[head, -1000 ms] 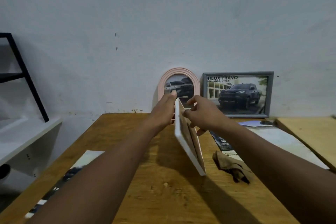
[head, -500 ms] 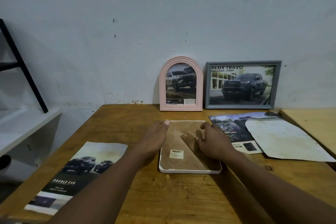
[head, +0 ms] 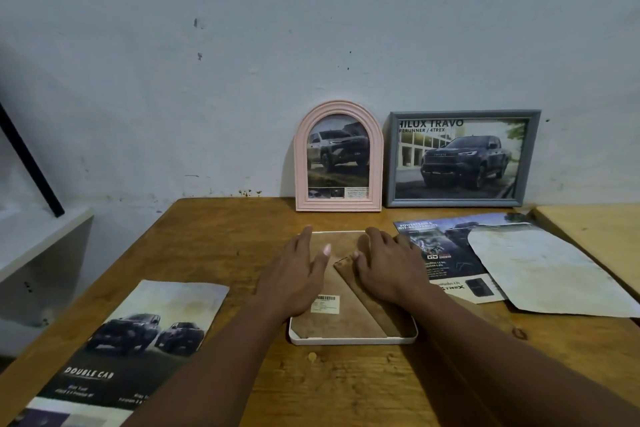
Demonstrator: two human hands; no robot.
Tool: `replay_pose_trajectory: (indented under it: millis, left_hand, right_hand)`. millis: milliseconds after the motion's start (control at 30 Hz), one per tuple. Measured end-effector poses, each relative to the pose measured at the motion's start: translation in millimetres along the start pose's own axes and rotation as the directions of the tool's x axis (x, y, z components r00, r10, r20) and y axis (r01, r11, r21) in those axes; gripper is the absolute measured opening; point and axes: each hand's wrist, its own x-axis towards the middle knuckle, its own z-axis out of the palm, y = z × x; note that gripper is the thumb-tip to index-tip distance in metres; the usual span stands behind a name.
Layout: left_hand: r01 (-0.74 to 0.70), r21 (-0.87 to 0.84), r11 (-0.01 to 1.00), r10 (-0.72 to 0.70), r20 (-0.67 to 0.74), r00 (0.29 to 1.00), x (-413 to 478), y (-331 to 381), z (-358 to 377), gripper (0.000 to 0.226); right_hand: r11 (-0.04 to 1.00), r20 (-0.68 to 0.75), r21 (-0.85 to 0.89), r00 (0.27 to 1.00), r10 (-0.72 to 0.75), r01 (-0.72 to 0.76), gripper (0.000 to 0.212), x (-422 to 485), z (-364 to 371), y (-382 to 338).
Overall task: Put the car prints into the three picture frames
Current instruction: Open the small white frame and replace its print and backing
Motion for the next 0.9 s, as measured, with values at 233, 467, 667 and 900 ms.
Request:
replay_pose_trajectory:
  millis: [233,467,667,900]
  left_hand:
    - [0.044,0.037,0.998,-0.043,-0.018,0.999,1,-7,-7,0.078]
    - [0.117,0.034,0.993,-0.115,-0.064,0.991,3,-4,-8,0.084]
    - [0.152,-0.006,0.988,-0.152,-0.045,0.987,14,-5,-8,0.093]
    - [0.014,-0.048,0.999,-0.02,-0.127,0.992,20,-8,-8,0.08]
  right_hand:
    - [0.98,0.022,0.141,0.99,0.137,-0.139,0.065,23,2,-19]
    - [0.945,-0.083,0.248,0.968,0.238,-0.211,0.057,51,5,-19]
    - [0.951,-0.149,0.255,0.964,0.218,-0.176,0.057,63,5,-17]
    - [0.926,-0.2,0.358,0.959,0.201,-0.119,0.04,69,5,-16]
